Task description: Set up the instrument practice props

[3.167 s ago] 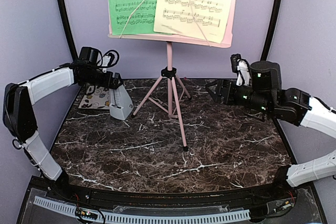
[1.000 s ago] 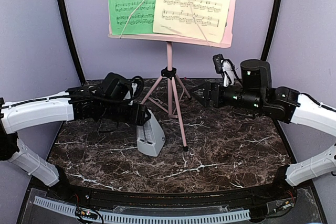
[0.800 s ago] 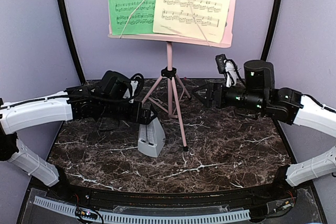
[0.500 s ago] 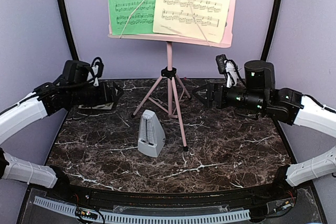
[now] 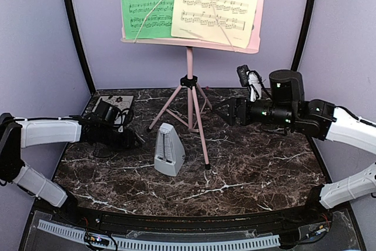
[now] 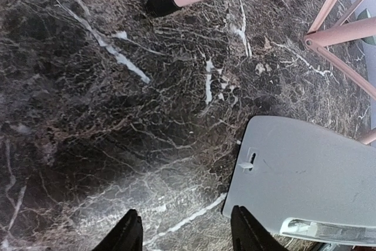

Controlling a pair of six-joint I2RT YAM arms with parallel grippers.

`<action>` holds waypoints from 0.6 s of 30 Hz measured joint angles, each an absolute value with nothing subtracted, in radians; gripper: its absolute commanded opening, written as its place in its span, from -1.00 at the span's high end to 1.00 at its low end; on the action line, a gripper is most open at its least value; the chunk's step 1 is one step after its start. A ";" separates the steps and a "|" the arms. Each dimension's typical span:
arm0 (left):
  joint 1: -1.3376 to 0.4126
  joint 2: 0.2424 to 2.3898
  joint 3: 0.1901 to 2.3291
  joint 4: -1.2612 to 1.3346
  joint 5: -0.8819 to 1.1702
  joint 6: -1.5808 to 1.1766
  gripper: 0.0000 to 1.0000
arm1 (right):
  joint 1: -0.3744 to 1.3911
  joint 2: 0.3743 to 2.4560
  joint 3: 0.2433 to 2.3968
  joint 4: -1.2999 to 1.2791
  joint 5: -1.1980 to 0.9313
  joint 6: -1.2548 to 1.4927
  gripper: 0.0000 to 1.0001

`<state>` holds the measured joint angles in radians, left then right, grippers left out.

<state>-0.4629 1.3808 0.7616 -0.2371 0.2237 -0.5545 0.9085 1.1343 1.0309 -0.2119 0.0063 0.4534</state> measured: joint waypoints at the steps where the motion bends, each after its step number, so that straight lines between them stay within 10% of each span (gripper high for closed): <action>1: -0.463 1.390 0.743 -0.207 0.237 -0.554 -0.07 | 0.908 1.139 1.031 -0.215 -0.001 0.448 -0.75; 18: -0.670 1.520 0.576 0.171 0.343 -0.542 -0.17 | 0.908 1.306 1.142 -0.257 -0.206 0.220 -0.84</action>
